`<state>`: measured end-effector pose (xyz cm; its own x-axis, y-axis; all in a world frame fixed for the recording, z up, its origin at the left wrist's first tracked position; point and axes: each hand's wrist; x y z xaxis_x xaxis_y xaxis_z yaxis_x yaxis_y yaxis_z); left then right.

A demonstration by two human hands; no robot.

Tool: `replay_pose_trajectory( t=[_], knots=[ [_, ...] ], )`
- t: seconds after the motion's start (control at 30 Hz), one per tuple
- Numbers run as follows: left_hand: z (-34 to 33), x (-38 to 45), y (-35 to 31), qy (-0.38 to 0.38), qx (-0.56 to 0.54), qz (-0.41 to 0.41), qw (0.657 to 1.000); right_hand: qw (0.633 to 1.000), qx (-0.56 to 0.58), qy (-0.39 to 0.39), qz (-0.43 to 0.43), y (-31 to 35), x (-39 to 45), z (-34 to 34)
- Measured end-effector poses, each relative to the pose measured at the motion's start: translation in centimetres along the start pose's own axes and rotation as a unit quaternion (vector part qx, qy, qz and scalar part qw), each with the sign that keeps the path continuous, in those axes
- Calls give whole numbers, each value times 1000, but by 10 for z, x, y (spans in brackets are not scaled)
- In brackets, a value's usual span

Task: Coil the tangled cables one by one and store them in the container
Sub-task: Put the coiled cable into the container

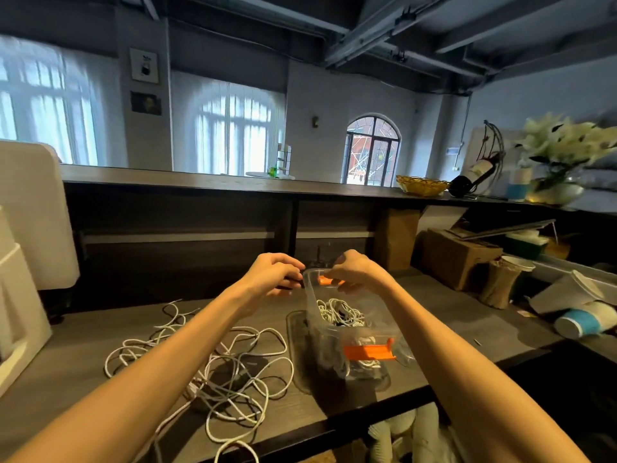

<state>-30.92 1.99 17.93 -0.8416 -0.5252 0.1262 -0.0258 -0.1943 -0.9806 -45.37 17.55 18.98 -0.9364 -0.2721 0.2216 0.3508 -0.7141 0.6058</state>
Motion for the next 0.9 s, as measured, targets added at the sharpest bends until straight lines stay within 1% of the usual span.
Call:
replay_pose_trajectory(
  t=[0.13, 0.23, 0.43, 0.53, 0.6, 0.63, 0.7, 0.83, 0.9],
  knots=[
    [21, -22, -18, -11, 1, -17, 1000, 997, 52, 7, 63, 33, -41, 12],
    [37, -44, -22, -16, 6, -20, 1000, 992, 78, 37, 91, 54, -75, 17],
    [78, -91, -17, -36, 32, -27, 998, 980, 96, 64, 160, 89, -133, 16],
    [103, -117, 3, -43, 70, -23, 996, 970, 125, 126, 169, 90, -170, -7],
    [121, -136, 24, -50, 86, -3, 995, 962, 118, 176, 170, 85, -195, -32],
    [127, -143, 32, -53, 91, 6, 994, 960, 112, 187, 175, 82, -204, -43],
    [141, -160, 54, -53, 112, 20, 992, 952, 94, 216, 195, 76, -222, -66],
    [162, -186, 91, -43, 144, 33, 988, 922, 44, 305, 234, 67, -250, -97],
    [169, -195, 106, -41, 150, 36, 987, 909, -3, 312, 277, 67, -261, -108]
  ],
)
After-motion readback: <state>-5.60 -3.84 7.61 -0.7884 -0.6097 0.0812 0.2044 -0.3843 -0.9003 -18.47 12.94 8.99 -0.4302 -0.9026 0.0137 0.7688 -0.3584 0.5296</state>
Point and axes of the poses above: each hand's wrist, its own x-axis towards the middle knuckle, its own z-axis out of the back of the hand, y = z × x, and after that the axes turned 14 degrees about -y, right-handed
